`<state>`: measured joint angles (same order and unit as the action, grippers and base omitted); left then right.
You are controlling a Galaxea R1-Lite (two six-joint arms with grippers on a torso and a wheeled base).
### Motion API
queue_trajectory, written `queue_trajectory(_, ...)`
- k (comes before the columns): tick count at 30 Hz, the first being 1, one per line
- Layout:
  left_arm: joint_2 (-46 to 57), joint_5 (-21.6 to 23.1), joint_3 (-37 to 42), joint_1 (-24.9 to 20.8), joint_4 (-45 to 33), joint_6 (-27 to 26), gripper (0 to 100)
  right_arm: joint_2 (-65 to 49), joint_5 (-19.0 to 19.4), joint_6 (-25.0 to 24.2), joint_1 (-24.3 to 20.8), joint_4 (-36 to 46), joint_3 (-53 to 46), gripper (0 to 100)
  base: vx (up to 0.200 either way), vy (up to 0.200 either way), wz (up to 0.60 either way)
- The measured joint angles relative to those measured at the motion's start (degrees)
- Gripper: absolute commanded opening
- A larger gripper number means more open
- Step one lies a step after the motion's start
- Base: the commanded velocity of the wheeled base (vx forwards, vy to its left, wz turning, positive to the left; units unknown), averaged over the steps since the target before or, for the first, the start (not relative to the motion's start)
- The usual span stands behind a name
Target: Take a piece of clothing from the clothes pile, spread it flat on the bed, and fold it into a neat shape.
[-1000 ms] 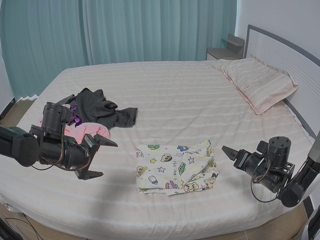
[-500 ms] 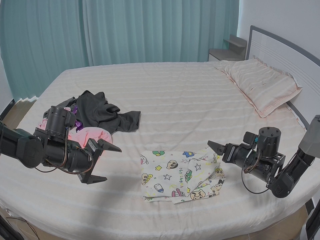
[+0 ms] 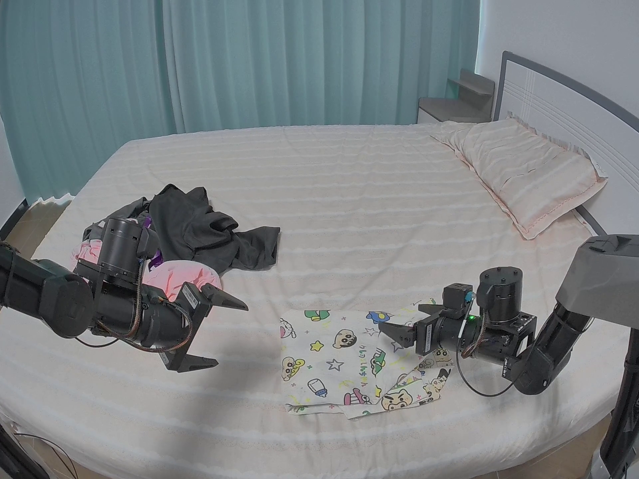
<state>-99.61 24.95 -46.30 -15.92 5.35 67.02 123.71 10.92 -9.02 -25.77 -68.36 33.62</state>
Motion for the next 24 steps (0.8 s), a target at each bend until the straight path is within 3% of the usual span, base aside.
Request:
queue_trajectory(7,-0.6,0.0,0.0,-0.3,0.0,-0.1,100,2.9,1.1,7.2,-1.3,3.6,3.2,100,0.0,0.0,0.0)
queue_trajectory(14,-1.1,0.0,0.1,-0.7,0.0,-0.1,100,4.3,1.5,10.1,-1.5,8.5,5.9,100,0.0,0.0,0.0)
queue_trajectory(15,-1.2,0.0,0.1,-0.7,0.0,-0.1,100,4.4,1.5,10.7,-1.5,9.2,6.2,0,0.0,0.0,0.0)
queue_trajectory(24,-1.6,0.0,0.1,-0.9,0.0,-0.2,100,3.4,1.6,11.8,-1.0,9.4,4.2,0,0.0,0.0,0.0)
